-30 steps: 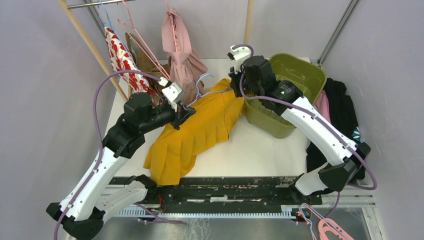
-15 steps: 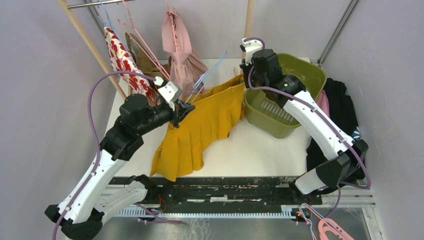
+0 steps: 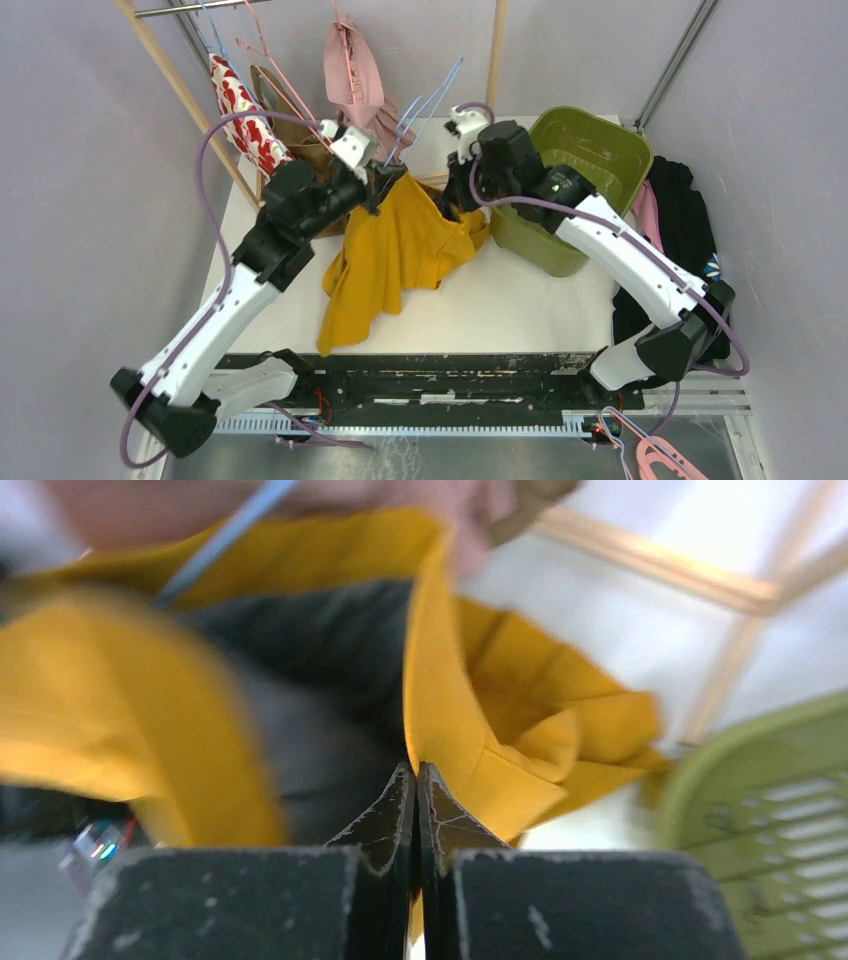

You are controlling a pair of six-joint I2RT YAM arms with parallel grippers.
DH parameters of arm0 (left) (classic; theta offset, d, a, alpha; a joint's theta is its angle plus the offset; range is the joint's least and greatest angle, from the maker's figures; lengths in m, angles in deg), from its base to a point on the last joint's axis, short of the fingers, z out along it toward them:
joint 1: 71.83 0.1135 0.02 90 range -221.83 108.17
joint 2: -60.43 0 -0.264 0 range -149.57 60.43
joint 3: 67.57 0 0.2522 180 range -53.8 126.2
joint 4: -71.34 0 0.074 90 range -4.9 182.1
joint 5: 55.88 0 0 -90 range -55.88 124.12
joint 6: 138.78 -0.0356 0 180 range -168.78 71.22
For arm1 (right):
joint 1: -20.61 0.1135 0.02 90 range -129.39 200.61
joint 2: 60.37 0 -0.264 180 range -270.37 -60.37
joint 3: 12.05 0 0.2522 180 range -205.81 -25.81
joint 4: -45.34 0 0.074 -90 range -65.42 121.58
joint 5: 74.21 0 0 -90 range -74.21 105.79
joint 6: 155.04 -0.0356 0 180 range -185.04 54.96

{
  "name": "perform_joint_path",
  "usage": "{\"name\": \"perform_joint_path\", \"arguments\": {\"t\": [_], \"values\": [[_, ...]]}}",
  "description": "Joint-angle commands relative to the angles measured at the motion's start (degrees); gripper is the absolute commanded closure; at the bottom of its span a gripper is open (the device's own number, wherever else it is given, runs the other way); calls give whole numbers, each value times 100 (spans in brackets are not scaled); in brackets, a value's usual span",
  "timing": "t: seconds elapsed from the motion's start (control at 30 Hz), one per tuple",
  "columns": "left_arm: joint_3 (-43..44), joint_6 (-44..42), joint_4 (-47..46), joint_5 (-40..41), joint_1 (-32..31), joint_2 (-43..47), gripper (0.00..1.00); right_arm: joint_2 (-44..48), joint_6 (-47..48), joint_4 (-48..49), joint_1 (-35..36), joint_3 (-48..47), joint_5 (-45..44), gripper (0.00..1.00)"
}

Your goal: Remove the skirt from the hanger

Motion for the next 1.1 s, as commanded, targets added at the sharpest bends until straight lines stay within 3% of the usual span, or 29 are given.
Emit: {"name": "perform_joint_path", "arguments": {"t": [0.0, 0.13, 0.43, 0.67, 1.07], "values": [[784, 435, -1864, -80, 19, -790, 97, 455, -570, 300, 540, 417, 369, 99], [1118, 570, -2505, 63, 20, -1128, 97, 561, -614, 183, 793, 662, 83, 99], [1510, 514, -4017, 1195, 26, -1670, 97, 1012, -943, 209, 1002, 1570, -45, 99], [2314, 488, -4385, 1353, 25, -2238, 97, 954, -971, 204, 1128, 1909, -129, 99], [3329, -604, -5041, 2096, 21, -2787, 97, 1635, -831, -643, 1173, 2767, -245, 99]]}}
